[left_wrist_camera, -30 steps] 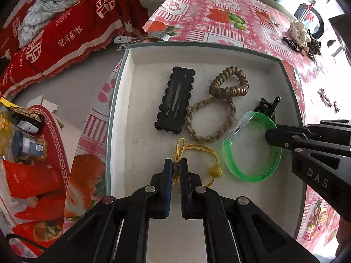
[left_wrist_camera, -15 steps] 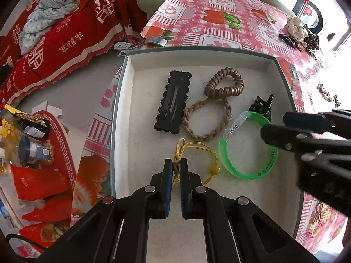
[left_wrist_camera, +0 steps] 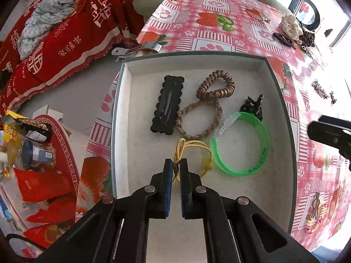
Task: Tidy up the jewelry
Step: 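Open the right tool releasing the bangle while the left tool releases the hair tie in the tray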
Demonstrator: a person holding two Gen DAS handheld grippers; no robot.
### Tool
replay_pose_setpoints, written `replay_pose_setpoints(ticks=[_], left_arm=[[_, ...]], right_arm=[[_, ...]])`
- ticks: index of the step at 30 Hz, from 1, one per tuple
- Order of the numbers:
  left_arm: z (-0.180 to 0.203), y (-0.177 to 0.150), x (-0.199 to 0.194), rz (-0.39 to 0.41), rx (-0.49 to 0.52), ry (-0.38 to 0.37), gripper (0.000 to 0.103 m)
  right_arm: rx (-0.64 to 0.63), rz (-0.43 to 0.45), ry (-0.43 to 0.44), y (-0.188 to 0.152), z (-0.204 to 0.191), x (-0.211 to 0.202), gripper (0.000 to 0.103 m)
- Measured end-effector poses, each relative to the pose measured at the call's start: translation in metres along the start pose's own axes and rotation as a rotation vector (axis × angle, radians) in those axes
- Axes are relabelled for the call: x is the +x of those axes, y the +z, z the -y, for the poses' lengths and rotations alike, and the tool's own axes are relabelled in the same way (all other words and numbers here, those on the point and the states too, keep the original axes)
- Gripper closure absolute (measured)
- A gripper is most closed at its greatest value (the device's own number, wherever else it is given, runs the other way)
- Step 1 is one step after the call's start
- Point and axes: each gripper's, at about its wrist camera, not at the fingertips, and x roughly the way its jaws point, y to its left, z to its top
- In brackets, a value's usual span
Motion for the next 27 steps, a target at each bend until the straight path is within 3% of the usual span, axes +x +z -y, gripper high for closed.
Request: replay_pose_setpoints(ticks=[7, 10, 16, 24, 25, 26, 27], left_arm=[[0.006, 0.002, 0.001, -0.027, 0.019, -0.002, 0.091], [0.007, 0.001, 0.002, -0.042, 0.014, -0.002, 0.091], [0.011, -0.001, 0.001, -0.066, 0.009, -0.003, 0.091], [0.019, 0.000, -0.005, -0.072, 0.013, -0.018, 0.088], [0.021, 0.000, -0.007, -0.072, 0.014, -0.022, 0.041], [0.022, 0.001, -0.008, -0.076, 0.013, -0.011, 0.002], [0.025, 0.002, -0.010, -0.043, 0.012, 0.000, 0.000]], right_arm=[[0.099, -0.017, -0.003, -0.024, 0.038, -0.006, 0.061], [0.140, -0.019, -0.002, -0.034, 0.053, -0.008, 0.051], [0.227, -0.023, -0.009, -0.051, 0.089, -0.013, 0.049], [0.321, -0.015, -0.016, -0.072, 0.130, -0.020, 0.037], [0.332, -0.012, -0.014, -0.075, 0.135, -0.022, 0.037], [0.345, -0.007, -0.011, -0.077, 0.139, -0.023, 0.036], [0.356, -0.002, -0.006, -0.079, 0.144, -0.024, 0.035]])
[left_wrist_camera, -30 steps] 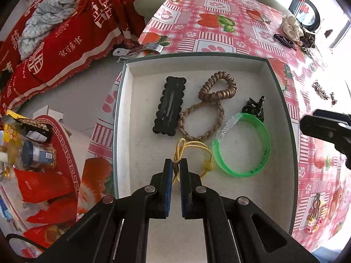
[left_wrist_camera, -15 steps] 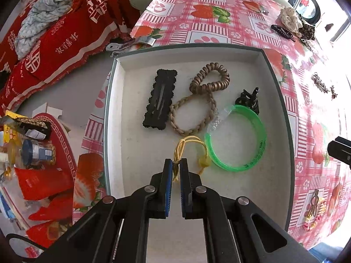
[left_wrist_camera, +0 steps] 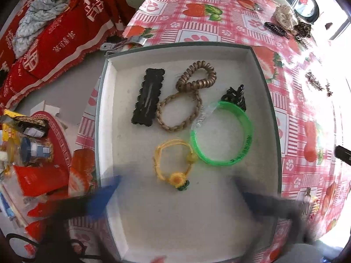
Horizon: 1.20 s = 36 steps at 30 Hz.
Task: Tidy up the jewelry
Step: 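Open the right tool releasing the bangle while the left tool releases the hair tie in the tray, then move both tools back over the table toward the silver charm and star clip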
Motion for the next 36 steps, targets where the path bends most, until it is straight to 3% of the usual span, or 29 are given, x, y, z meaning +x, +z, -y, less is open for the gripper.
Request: replay_pose_setpoints(ticks=[3, 10, 16, 18, 21, 28, 36], left_arm=[[0.008, 0.002, 0.002, 0.014, 0.024, 0.002, 0.000], [0.036, 0.014, -0.004, 0.061, 0.103, 0.037, 0.000], [0.076, 0.031, -0.015, 0.088, 0.134, -0.003, 0.000], [0.091, 0.036, -0.016, 0.079, 0.133, 0.024, 0.000], [0.114, 0.042, -0.019, 0.065, 0.137, -0.021, 0.000], [0.170, 0.052, -0.019, 0.032, 0.092, -0.087, 0.000], [0.196, 0.077, 0.004, -0.009, -0.030, -0.119, 0.000]], right_arm=[[0.019, 0.007, 0.009, -0.001, 0.009, -0.002, 0.027], [0.047, 0.018, 0.006, -0.002, 0.026, -0.007, 0.027], [0.071, 0.038, -0.017, 0.007, 0.047, -0.012, 0.026], [0.077, 0.049, -0.029, 0.013, 0.055, -0.015, 0.026], [0.077, 0.066, -0.052, 0.025, 0.066, -0.018, 0.026], [0.067, 0.096, -0.103, 0.057, 0.088, -0.017, 0.026], [-0.011, 0.116, -0.144, 0.095, 0.097, 0.001, 0.027]])
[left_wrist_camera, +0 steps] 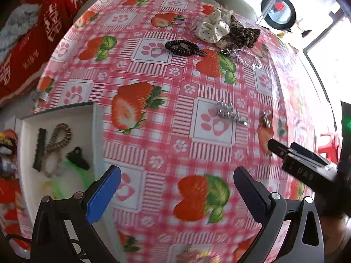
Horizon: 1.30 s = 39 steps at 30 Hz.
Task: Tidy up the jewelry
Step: 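Move both tools back over the table toward the silver charm and star clip, then grasp the silver charm pendant with the right tool while the left tool grasps the silver star clip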
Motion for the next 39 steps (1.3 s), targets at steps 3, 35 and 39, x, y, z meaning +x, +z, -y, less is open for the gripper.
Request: replay_pose_setpoints(ticks=[3, 35, 39], left_arm=[[0.006, 0.008, 0.010, -0.008, -0.033, 0.001, 0.000], [0.076, 0.069, 0.093, -0.092, -0.137, -0.045, 0.010], [0.088, 0.074, 0.098, -0.080, -0.125, -0.004, 0.023]], right_arm=[[-0.039, 0.013, -0.006, 0.009, -0.003, 0.009, 0.031], [-0.135, 0.077, -0.018, 0.024, 0.008, 0.027, 0.091], [-0.115, 0.075, -0.007, 0.022, 0.015, 0.024, 0.091]])
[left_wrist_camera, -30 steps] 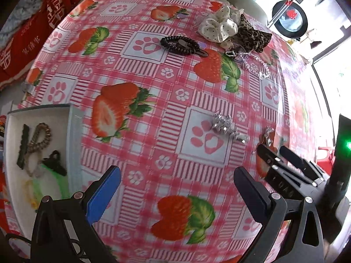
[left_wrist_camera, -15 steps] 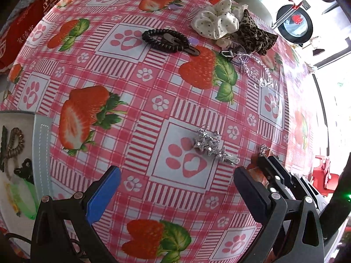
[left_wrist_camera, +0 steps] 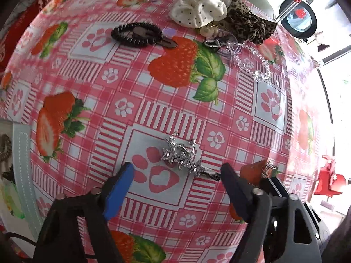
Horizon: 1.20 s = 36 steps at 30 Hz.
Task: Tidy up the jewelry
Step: 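Grasp the silver charm pendant with the right tool while the left tool grasps the silver star clip, then carry the charm in the right tool while the left tool carries the star clip to the tray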
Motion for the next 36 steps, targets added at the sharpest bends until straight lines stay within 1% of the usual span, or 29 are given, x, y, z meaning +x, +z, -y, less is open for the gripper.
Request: replay_pose_setpoints(ticks=[2, 3, 5, 6, 7, 8, 9, 10, 11, 15, 18, 23, 29, 35, 36], left_arm=[[0.007, 0.002, 0.001, 0.011, 0.021, 0.016, 0.037], [0.013, 0.004, 0.003, 0.017, 0.032, 0.026, 0.040], [0.015, 0.005, 0.001, 0.024, 0.042, 0.020, 0.054], [0.016, 0.006, 0.001, 0.026, 0.046, 0.015, 0.055], [0.018, 0.006, 0.000, 0.029, 0.052, 0.006, 0.062], [0.020, 0.006, 0.000, 0.029, 0.060, 0.006, 0.062], [0.019, 0.005, -0.001, 0.030, 0.086, -0.019, 0.063], [0.014, 0.000, -0.005, 0.035, 0.096, -0.024, 0.064], [0.014, -0.002, -0.005, 0.037, 0.103, -0.036, 0.072], [0.007, -0.017, -0.014, 0.048, 0.136, -0.064, 0.072], [-0.002, -0.028, -0.023, 0.059, 0.174, -0.066, 0.072], [-0.013, -0.038, -0.037, 0.071, 0.214, -0.070, 0.072], [-0.036, -0.054, -0.059, 0.090, 0.250, -0.075, 0.072], [-0.063, -0.071, -0.085, 0.114, 0.268, -0.094, 0.072], [-0.062, -0.070, -0.085, 0.115, 0.268, -0.096, 0.072]], right_arm=[[0.011, 0.001, 0.006, -0.002, 0.003, -0.002, 0.091], [0.017, 0.001, 0.009, -0.003, 0.005, -0.004, 0.091], [0.029, 0.000, 0.015, -0.004, 0.007, -0.006, 0.091], [0.034, -0.002, 0.018, -0.005, 0.008, -0.007, 0.091], [0.038, -0.002, 0.020, -0.006, 0.008, -0.007, 0.091], [0.042, -0.004, 0.023, -0.006, 0.009, -0.008, 0.091], [0.045, -0.005, 0.026, -0.007, 0.010, -0.009, 0.091], [0.048, -0.005, 0.028, -0.008, 0.010, -0.009, 0.091], [0.051, -0.006, 0.031, -0.009, 0.010, -0.010, 0.091], [0.066, -0.009, 0.048, -0.012, 0.011, -0.013, 0.091], [0.085, -0.014, 0.065, -0.014, 0.011, -0.015, 0.091], [0.113, -0.014, 0.102, -0.017, 0.011, -0.022, 0.091], [0.139, -0.015, 0.144, -0.021, 0.008, -0.035, 0.091], [0.141, -0.015, 0.159, -0.025, 0.000, -0.048, 0.091], [0.143, -0.015, 0.162, -0.026, -0.002, -0.050, 0.091]])
